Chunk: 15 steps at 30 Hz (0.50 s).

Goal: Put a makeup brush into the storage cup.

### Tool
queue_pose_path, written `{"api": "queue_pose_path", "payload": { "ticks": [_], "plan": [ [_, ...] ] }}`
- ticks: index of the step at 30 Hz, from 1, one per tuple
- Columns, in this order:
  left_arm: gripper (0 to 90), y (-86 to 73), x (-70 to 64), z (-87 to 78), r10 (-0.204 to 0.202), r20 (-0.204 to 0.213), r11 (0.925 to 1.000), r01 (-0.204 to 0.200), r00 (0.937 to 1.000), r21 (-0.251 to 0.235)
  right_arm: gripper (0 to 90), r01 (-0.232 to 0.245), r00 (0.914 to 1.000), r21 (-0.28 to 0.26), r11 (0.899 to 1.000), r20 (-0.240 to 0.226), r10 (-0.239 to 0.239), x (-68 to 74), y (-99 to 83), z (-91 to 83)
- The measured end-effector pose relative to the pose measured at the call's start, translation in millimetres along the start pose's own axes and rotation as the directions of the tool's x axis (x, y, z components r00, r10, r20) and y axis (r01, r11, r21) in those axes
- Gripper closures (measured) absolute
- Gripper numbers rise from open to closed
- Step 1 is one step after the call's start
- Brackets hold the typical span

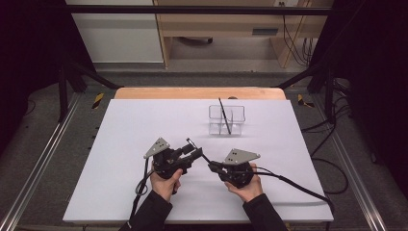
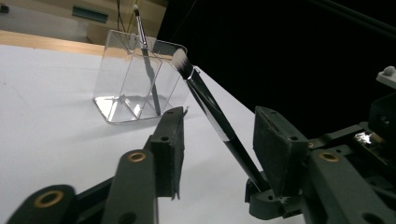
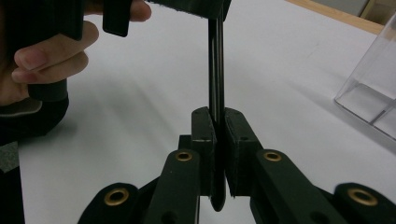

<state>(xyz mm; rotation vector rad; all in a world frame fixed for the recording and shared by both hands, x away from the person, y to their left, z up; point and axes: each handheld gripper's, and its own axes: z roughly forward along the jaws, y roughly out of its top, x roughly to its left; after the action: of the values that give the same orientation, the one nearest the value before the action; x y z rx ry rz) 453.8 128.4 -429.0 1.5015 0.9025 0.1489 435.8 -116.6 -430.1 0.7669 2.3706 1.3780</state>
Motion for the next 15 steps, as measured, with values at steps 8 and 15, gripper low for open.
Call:
{"api": "queue_pose_path", "payload": {
  "ticks": [8, 15],
  "plan": [
    [64.6, 0.3, 0.5, -0.2, -0.032, 0.014, 0.9994, 0.032, 0.9994, -0.009, 84.3, -0.013, 0.9999, -0.016, 1.0, -0.009, 0.013, 1.0, 0.2, 0.3],
    [70.6, -0.1, -0.1, -0.3, -0.043, 0.027, 0.9989, 0.044, 0.9987, -0.018, 84.3, -0.017, 0.9997, -0.016, 1.0, -0.017, 0.017, 1.6, -0.6, 1.9]
  ]
}}
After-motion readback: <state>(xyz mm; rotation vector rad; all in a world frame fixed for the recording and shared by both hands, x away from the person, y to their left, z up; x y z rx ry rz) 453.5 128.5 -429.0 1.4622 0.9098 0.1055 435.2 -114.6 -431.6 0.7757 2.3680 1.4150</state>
